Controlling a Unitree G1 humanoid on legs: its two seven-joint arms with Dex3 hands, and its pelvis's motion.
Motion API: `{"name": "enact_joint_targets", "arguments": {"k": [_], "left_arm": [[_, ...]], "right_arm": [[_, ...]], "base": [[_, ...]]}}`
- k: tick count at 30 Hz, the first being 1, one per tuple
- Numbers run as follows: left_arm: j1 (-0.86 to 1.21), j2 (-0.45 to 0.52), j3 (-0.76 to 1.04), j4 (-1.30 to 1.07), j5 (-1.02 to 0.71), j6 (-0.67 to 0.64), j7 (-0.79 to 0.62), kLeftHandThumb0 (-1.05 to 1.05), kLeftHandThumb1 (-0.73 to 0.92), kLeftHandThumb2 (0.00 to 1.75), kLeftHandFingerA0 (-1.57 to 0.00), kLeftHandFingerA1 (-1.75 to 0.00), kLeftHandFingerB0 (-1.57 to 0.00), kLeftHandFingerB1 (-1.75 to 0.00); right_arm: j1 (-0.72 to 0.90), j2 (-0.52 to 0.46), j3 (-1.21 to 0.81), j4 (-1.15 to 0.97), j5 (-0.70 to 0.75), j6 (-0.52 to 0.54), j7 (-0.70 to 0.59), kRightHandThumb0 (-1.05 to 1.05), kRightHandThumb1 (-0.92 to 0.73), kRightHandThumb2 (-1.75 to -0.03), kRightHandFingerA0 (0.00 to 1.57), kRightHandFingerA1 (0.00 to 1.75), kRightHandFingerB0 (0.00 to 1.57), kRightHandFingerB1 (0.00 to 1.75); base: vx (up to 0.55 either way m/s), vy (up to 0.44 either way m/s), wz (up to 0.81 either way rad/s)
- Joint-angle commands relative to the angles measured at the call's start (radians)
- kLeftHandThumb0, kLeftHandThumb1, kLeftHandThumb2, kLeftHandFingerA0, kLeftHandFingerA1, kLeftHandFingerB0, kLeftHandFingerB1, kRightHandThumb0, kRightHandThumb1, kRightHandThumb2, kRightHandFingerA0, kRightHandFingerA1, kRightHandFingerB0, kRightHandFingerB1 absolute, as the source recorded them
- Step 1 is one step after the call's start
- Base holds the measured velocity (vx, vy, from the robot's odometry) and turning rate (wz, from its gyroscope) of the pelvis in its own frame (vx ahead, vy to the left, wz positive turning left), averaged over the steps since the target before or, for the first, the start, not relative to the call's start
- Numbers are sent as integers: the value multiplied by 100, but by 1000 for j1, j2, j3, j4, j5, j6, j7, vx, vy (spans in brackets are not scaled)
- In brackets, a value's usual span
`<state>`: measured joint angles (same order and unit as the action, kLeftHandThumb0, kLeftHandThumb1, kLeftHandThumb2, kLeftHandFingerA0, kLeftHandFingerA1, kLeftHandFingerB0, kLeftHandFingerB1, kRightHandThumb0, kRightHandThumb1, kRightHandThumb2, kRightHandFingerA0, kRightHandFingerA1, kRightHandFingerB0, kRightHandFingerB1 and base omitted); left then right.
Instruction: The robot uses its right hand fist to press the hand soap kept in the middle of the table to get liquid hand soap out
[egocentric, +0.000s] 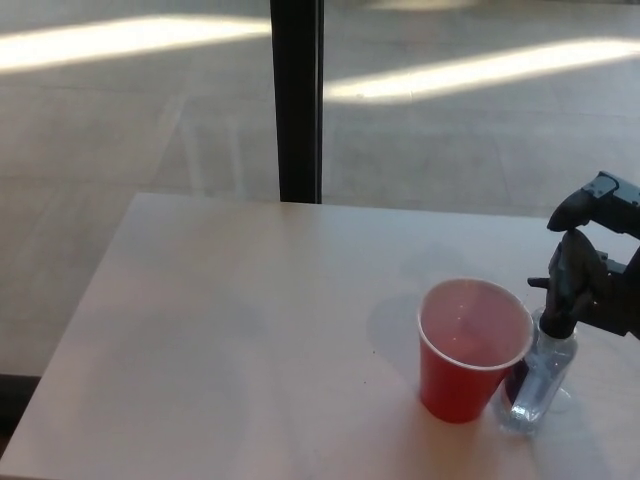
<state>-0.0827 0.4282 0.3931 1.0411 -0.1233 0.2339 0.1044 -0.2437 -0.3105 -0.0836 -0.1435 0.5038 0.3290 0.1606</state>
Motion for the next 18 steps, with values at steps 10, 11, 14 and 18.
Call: {"name": "enact_joint_targets", "arguments": {"k": [10, 11, 14, 18], "left_arm": [[-30, 27, 12, 17, -6, 14, 38, -48, 92, 128, -53, -99, -24, -76], [-35, 28, 12, 21, -5, 14, 42, -48, 92, 128, -53, -99, -24, -76], [-33, 35, 0, 9, 3, 14, 23, -49, 92, 131, -52, -99, -22, -75], [-42, 38, 0, 16, 2, 17, 19, -49, 92, 130, -50, -97, -20, -74]], "right_arm": [[189, 6, 89, 183, -75, 160, -12, -21, -61, -121, 100, 175, 66, 165], [190, 5, 92, 189, -77, 154, -8, -21, -61, -121, 100, 175, 66, 165], [199, 0, 102, 193, -85, 175, -24, -21, -60, -122, 101, 175, 69, 168], [214, -11, 112, 199, -95, 186, -32, -22, -61, -121, 102, 175, 70, 169]], "base": [[0, 0, 0], [0, 0, 0], [0, 0, 0], [0, 0, 0]]}}
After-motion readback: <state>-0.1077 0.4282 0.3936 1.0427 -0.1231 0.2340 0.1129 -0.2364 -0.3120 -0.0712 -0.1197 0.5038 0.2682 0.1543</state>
